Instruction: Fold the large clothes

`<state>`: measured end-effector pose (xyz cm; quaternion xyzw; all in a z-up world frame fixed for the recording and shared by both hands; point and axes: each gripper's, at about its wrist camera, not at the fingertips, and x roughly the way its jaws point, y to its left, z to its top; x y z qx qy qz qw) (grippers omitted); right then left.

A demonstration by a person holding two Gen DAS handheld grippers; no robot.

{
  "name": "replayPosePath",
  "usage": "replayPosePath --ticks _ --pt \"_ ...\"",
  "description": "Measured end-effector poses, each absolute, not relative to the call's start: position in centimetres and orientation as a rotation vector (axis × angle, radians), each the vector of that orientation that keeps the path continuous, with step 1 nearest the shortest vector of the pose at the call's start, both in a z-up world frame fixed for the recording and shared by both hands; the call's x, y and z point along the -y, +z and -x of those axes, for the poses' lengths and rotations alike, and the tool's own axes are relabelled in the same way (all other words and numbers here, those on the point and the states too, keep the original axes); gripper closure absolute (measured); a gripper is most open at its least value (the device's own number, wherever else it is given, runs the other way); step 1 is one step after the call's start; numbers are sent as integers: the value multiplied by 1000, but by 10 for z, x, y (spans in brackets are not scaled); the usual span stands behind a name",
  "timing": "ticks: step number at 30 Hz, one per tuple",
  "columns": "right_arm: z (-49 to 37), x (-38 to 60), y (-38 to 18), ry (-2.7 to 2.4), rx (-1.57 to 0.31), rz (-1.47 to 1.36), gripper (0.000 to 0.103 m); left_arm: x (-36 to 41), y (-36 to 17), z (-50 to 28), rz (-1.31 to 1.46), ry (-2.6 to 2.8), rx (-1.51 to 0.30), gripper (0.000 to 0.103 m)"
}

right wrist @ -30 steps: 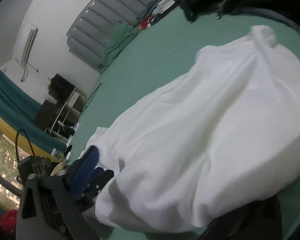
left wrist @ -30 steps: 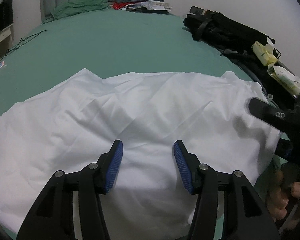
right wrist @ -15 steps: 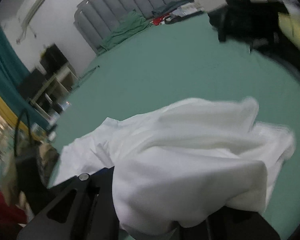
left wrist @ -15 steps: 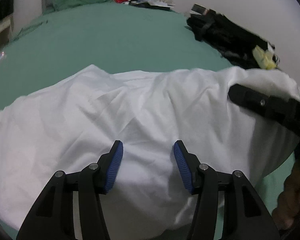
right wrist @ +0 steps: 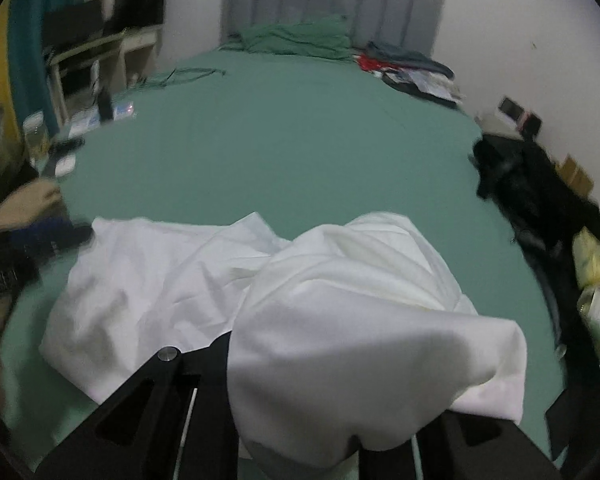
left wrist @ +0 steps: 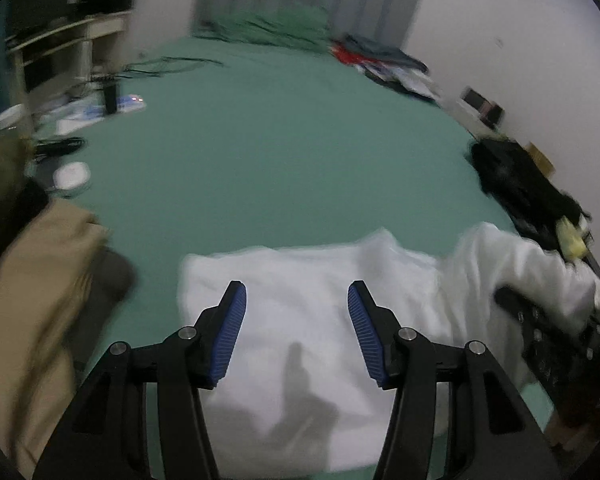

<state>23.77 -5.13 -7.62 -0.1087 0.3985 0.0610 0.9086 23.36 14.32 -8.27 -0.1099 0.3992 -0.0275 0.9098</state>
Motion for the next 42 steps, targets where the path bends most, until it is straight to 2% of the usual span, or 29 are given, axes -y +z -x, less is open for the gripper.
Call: replayPosePath --ticks 6,12,16,19,20,23,27,36,42 --pt "-234 0 -82 150 -823 371 86 -191 -83 -235 277 7 -834 47" --pt "-229 -39 -98 253 -902 417 76 -224 -79 -228 316 -2 -846 47" --pt "-217 -66 -114 372 -961 444 58 -239 -73 -224 320 3 -842 47" --pt "-203 -83 -122 515 -997 443 53 -246 -71 -221 335 4 -845 47" --pt "-197 -86 -122 584 -1014 419 46 -246 -71 -221 339 1 -845 47" --pt "-183 -93 -124 732 -1061 362 38 -243 -72 -220 331 -4 -859 47" --pt "-160 -92 -112 779 -990 405 35 -239 -75 -219 313 -3 -876 47" --pt "-140 -36 -65 757 -874 242 34 -230 -59 -209 343 -41 -828 47" --pt "-148 18 -56 572 -813 136 32 -178 -55 -208 335 -272 -828 47"
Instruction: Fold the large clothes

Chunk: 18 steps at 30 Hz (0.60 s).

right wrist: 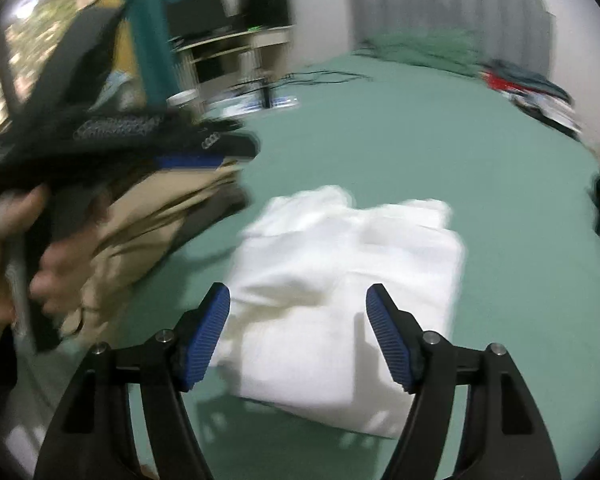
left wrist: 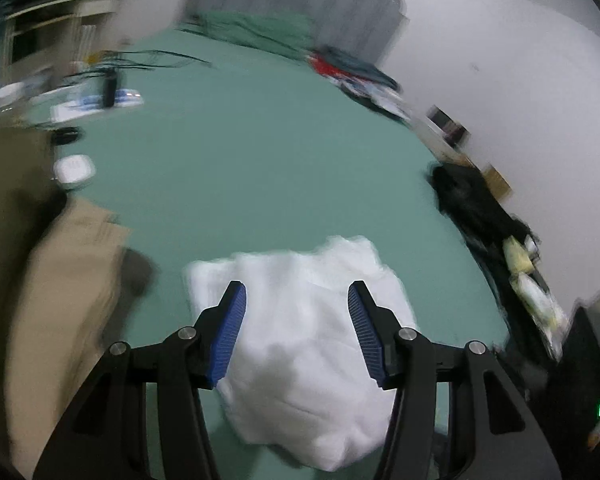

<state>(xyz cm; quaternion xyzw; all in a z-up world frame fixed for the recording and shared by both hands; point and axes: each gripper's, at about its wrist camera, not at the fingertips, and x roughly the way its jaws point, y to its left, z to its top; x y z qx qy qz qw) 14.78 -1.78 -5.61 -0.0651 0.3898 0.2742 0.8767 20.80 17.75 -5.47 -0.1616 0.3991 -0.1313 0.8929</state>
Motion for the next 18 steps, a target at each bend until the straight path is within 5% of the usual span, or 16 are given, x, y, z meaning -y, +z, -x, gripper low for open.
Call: replayPosePath --ticks 6,10,18 --pt "-162 72 -69 362 -853 45 32 -118 -99 -211 66 -270 -964 47" --pt "-173 87 -77 307 -882 -17 32 -145 -121 -216 18 -50 -993 47" --pt "-184 85 -94 322 -937 -36 32 -219 -78 -200 72 296 -809 47"
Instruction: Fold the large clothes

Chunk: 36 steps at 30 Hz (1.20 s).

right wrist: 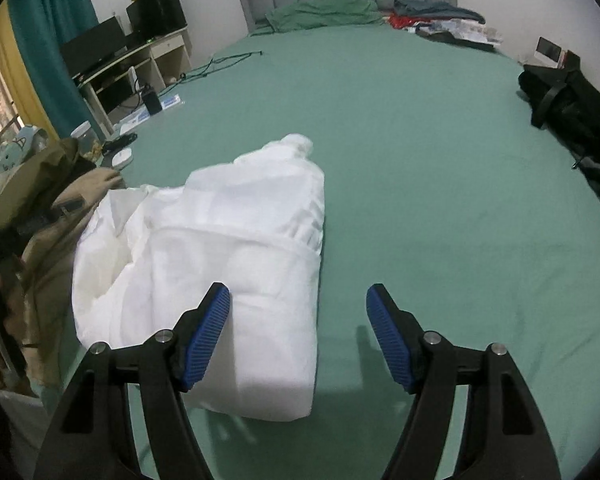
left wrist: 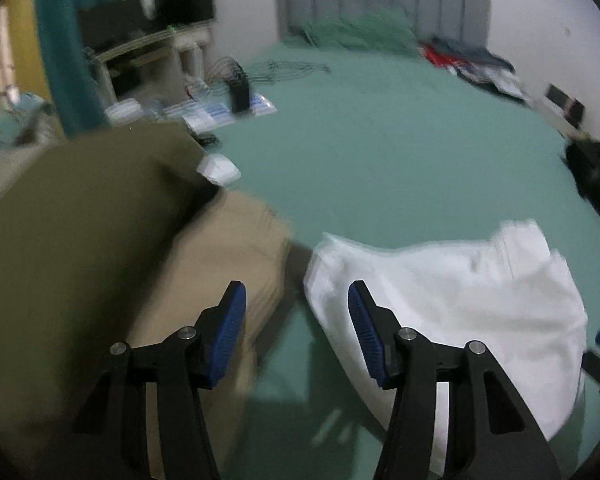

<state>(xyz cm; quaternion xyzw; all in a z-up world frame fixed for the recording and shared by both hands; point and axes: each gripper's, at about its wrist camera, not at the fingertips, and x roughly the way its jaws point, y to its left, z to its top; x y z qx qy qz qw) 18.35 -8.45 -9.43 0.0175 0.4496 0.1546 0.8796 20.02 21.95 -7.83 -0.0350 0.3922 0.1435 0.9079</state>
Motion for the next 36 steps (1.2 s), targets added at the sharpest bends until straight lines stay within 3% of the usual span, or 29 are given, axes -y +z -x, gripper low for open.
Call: replayPosePath --ticks 4,8,14,19,26,32,33,35,36 --pt "-191 84 -103 337 -953 -16 32 -212 -60 -193 86 224 -741 47" --pt "-203 79 -113 349 -969 -6 31 -193 -95 -213 202 -46 -931 47" --pt "-226 71 -123 328 -944 25 31 -180 -158 -225 -22 38 -1112 47" --pt "-252 77 -133 297 -975 -30 31 -206 -156 -226 28 120 -1117 47" --pt "-247 90 -101 346 -914 -66 31 -203 -110 -240 88 13 -944 47" --pt "-273 103 -110 367 -1016 -180 32 -200 -157 -287 73 -32 -1081 47" --pt "-279 101 -119 398 -1057 -208 35 -199 -168 -287 80 -19 -1117 47" --pt "-286 96 -131 476 -1102 -269 69 -202 -177 -291 94 -39 -1112 47" --pt "-287 93 -133 474 -1101 -251 71 -203 -176 -293 81 -41 -1106 56"
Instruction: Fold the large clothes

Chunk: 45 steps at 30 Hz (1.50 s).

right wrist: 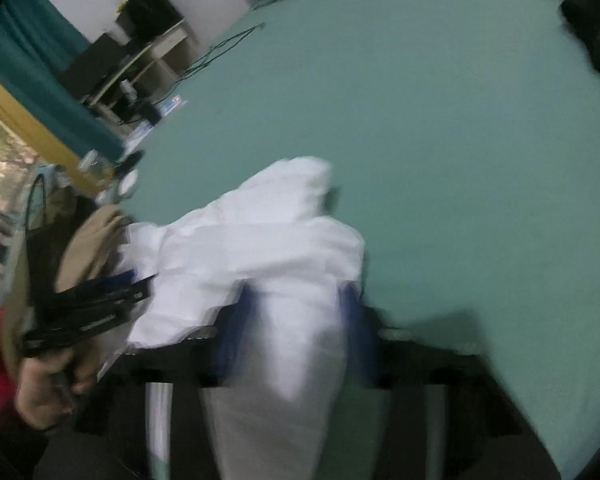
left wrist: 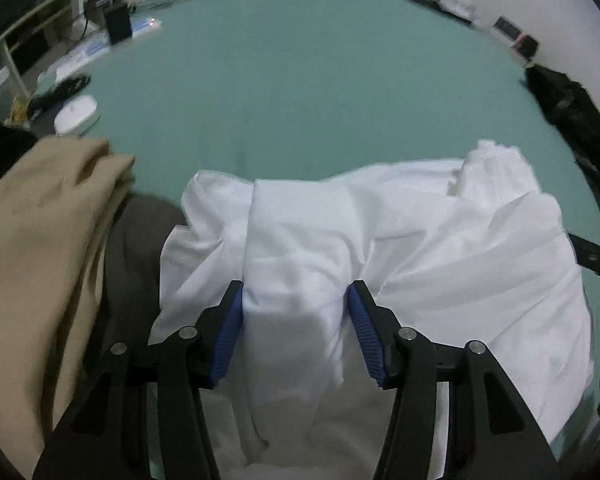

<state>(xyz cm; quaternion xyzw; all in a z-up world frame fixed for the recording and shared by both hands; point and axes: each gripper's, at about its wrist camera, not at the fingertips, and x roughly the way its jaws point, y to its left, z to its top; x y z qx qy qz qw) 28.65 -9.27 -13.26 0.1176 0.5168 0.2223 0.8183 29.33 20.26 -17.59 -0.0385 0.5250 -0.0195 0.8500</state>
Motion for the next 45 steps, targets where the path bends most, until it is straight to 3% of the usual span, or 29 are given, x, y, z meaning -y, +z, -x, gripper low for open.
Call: replayPosePath --ticks 1,2,9,13,15,19,22,24,28,29,38,45 --pt "-286 88 -132 467 -1084 -213 87 -203 -175 -296 78 -49 -1109 86" --pt "-287 84 -127 463 -1061 -173 100 -204 -170 -296 89 -75 -1097 96" --pt "-298 68 -107 425 -947 -61 100 -230 -154 -309 167 30 -942 96" --pt "-302 68 -109 393 -911 -43 100 -238 -163 -320 226 30 -941 95" --pt "-305 65 -120 378 -927 -19 100 -237 -173 -331 228 15 -998 93" --pt "-309 75 -129 354 -949 -57 99 -236 -169 -316 231 17 -1011 59" --pt "-306 85 -124 355 -958 -85 98 -244 -150 -299 241 16 -986 54" --pt "-300 92 -118 342 -963 -91 90 -245 -138 -280 242 18 -964 49" --pt "-283 105 -105 332 -942 -117 34 -250 -129 -260 248 7 -947 38" --pt "-277 108 -102 335 -933 -124 32 -250 -131 -258 251 3 -956 37" --pt "-246 93 -99 447 -969 -106 32 -233 -183 -260 166 22 -1105 29" --pt "-251 90 -122 484 -1020 -166 32 -240 -185 -262 456 -139 -1092 24"
